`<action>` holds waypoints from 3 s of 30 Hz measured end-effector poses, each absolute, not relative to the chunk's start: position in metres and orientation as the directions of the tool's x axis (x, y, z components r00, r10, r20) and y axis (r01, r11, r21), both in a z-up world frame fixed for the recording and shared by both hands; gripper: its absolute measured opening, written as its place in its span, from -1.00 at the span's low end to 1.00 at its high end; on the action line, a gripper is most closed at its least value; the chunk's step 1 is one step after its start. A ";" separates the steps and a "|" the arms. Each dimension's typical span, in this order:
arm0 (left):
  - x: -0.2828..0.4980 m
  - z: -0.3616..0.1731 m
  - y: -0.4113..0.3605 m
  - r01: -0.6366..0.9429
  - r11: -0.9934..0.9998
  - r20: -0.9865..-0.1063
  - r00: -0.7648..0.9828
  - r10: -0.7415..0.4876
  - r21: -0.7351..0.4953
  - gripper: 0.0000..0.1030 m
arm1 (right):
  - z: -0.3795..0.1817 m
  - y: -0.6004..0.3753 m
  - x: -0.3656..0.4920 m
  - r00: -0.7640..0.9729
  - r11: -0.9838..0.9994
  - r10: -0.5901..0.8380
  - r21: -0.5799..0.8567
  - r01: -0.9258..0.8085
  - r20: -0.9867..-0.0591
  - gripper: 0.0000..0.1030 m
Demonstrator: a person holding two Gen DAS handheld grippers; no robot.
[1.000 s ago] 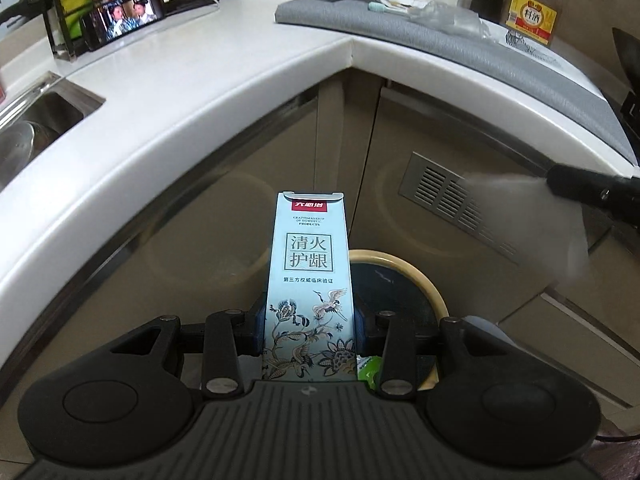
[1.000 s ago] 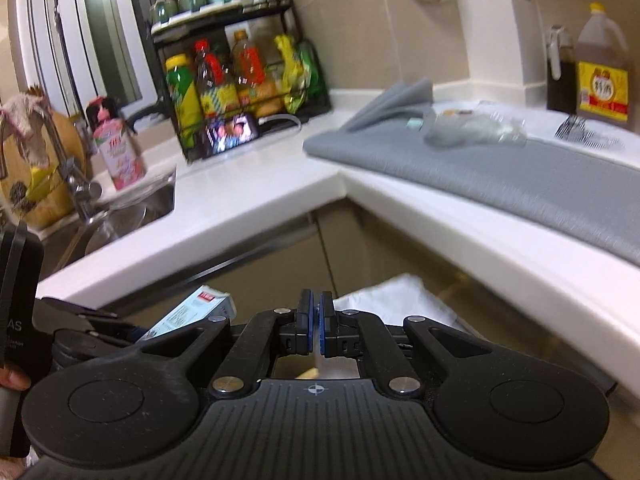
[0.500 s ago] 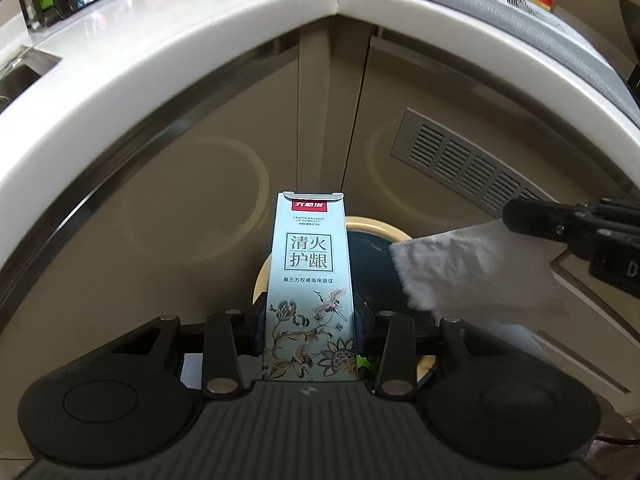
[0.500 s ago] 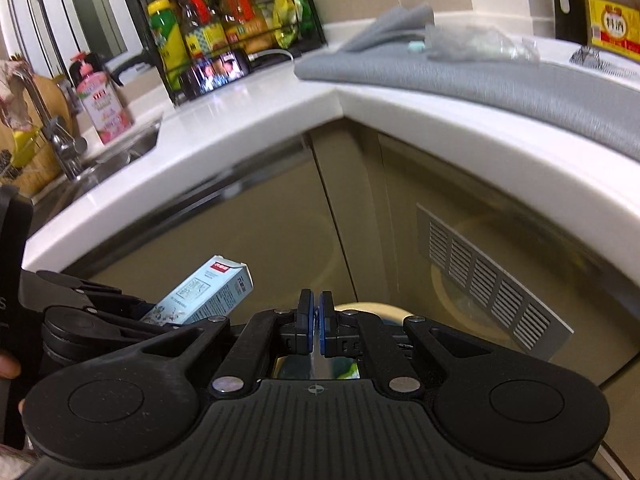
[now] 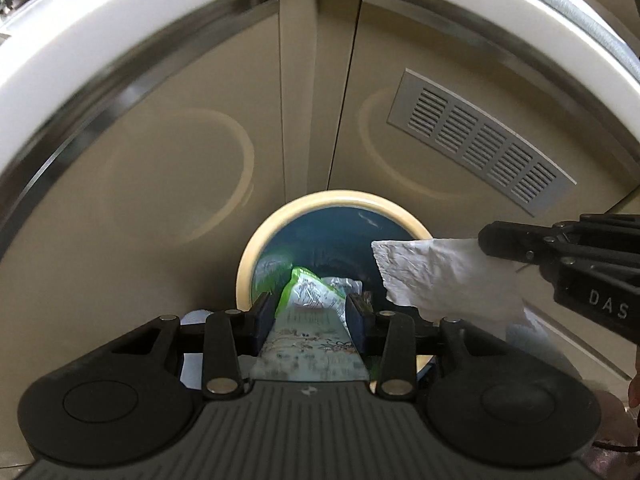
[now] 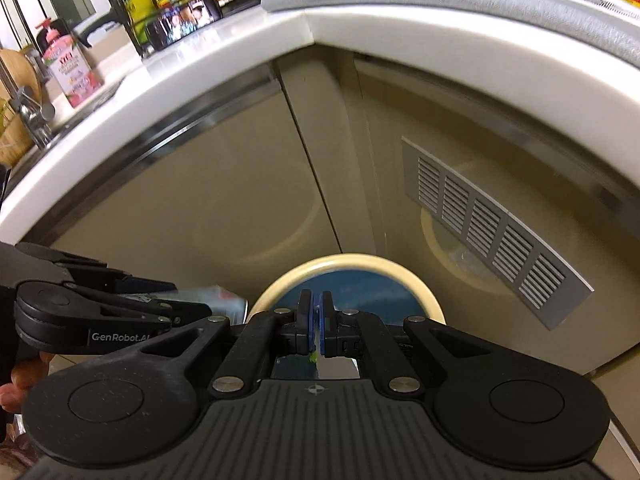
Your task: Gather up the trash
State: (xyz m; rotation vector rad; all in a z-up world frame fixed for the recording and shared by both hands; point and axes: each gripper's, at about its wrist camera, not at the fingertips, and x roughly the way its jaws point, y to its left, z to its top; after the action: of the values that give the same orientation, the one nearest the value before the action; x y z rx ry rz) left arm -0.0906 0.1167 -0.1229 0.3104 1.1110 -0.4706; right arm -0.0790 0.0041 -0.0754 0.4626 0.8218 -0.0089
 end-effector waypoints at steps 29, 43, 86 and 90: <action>-0.053 -0.213 0.091 0.504 0.862 -0.973 0.220 -0.070 0.052 -0.15 | -0.150 0.013 -0.033 0.448 0.917 0.174 0.311 0.251 -0.877 -0.92; -0.059 -0.206 0.096 0.499 0.860 -0.971 0.240 -0.020 0.106 0.99 | -0.135 0.011 -0.045 0.444 0.915 0.122 0.274 0.297 -0.888 0.17; -0.106 -0.140 0.119 0.475 0.861 -0.911 0.411 -0.032 0.184 0.99 | -0.081 0.025 -0.106 0.590 0.950 0.057 0.226 0.217 -0.805 0.45; -0.105 -0.141 0.120 0.473 0.862 -0.912 0.410 -0.034 0.181 0.99 | -0.081 0.026 -0.105 0.590 0.951 0.057 0.224 0.215 -0.805 0.45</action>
State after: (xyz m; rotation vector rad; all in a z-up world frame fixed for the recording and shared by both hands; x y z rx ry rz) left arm -0.1051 0.1196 -0.1406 0.4506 1.1113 -0.3329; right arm -0.1050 0.0256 -0.0806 0.3139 0.9394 -0.0935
